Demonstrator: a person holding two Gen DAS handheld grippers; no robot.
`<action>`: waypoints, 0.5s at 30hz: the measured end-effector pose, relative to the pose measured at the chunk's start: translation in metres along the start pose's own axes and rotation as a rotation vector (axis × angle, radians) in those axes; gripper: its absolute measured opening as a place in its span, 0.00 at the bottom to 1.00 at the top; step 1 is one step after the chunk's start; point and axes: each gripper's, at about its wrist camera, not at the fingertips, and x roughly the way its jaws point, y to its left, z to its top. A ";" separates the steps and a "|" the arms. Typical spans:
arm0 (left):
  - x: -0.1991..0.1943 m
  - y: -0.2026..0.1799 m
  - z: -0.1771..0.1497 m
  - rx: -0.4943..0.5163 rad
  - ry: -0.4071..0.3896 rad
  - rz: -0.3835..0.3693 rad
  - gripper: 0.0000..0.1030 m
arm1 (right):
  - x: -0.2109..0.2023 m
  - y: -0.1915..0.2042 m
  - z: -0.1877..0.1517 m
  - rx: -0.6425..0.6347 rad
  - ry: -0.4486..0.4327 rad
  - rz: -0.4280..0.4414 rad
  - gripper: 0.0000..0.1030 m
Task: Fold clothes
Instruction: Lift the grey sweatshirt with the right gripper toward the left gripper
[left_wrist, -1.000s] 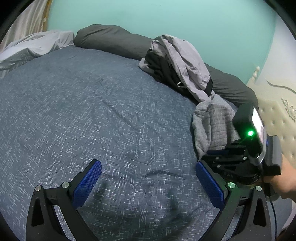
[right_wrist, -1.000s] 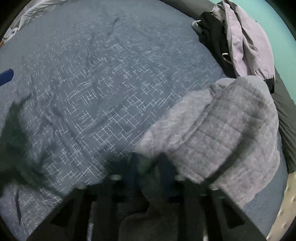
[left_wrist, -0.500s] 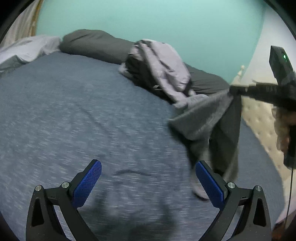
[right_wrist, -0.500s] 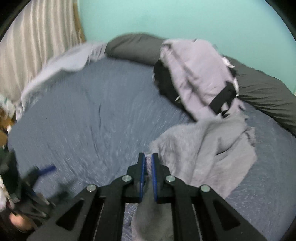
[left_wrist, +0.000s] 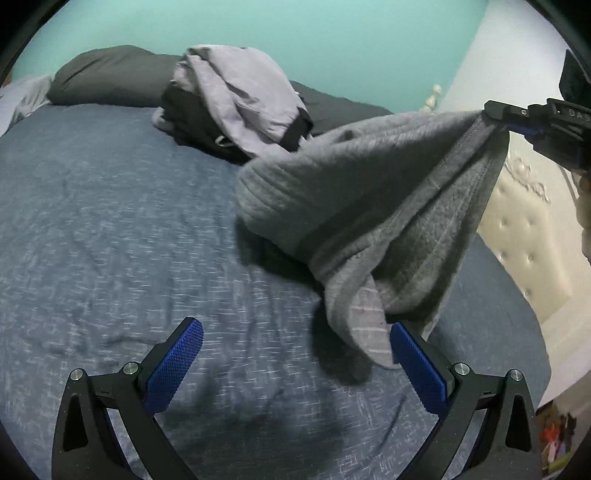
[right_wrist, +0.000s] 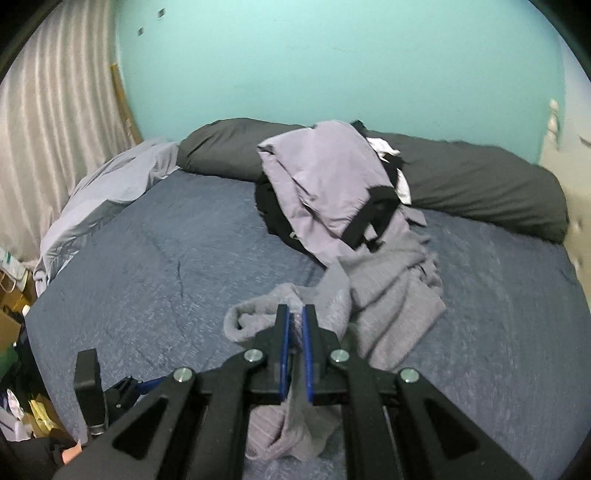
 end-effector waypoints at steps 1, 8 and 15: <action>0.004 -0.003 0.000 0.009 0.005 -0.001 0.99 | 0.000 -0.006 -0.003 0.008 0.003 -0.001 0.06; 0.025 -0.015 0.003 0.037 0.009 0.028 0.87 | 0.002 -0.034 -0.022 0.046 0.012 0.008 0.06; 0.055 -0.026 0.003 0.094 0.065 0.035 0.84 | 0.008 -0.043 -0.030 0.058 0.012 0.034 0.06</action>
